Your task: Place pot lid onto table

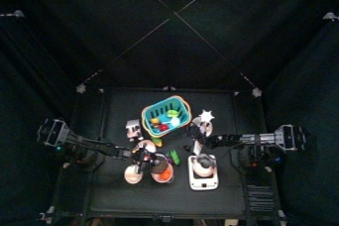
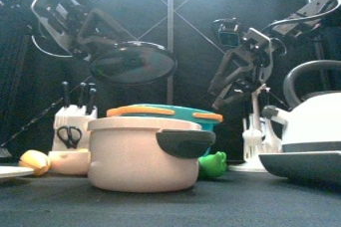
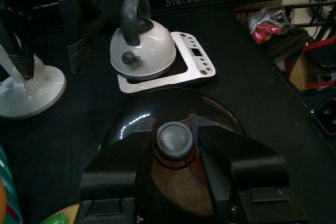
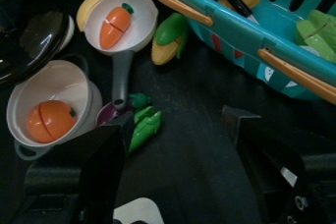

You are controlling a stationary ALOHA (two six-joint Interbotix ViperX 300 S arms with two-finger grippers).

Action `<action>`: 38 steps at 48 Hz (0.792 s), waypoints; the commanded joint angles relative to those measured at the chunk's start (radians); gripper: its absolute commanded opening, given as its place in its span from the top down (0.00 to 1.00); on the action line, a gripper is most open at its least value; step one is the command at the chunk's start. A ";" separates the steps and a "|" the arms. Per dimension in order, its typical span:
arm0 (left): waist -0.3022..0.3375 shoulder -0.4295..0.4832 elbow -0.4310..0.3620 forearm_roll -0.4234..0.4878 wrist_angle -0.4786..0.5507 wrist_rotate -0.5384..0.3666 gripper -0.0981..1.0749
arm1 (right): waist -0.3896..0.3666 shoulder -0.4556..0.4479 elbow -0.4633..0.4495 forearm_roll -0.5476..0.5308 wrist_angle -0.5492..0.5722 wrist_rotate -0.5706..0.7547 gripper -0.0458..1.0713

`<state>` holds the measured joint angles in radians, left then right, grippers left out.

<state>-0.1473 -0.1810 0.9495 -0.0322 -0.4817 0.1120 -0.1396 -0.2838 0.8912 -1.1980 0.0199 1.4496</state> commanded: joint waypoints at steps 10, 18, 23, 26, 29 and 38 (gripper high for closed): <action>0.029 -0.031 -0.011 -0.002 -0.011 0.000 0.57 | -0.006 -0.021 -0.011 0.000 0.002 -0.002 0.06; 0.084 -0.034 -0.006 -0.005 -0.011 -0.005 0.57 | -0.006 -0.021 -0.011 0.000 0.009 -0.002 0.06; 0.114 -0.026 0.009 -0.012 -0.011 -0.005 0.57 | -0.006 -0.021 -0.008 0.000 0.012 -0.002 0.06; 0.140 -0.011 0.017 -0.017 -0.011 -0.006 0.57 | -0.006 -0.023 -0.008 -0.002 0.017 -0.002 0.06; 0.169 0.017 0.006 -0.029 -0.011 -0.009 0.57 | -0.006 -0.021 -0.008 -0.003 0.020 -0.002 0.06; 0.175 0.124 -0.089 -0.015 -0.011 0.000 0.57 | -0.008 -0.021 -0.008 -0.003 0.023 -0.002 0.06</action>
<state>0.0276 -0.0982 0.9265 -0.0598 -0.4817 0.1104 -0.1442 -0.2853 0.8912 -1.1996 0.0430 1.4496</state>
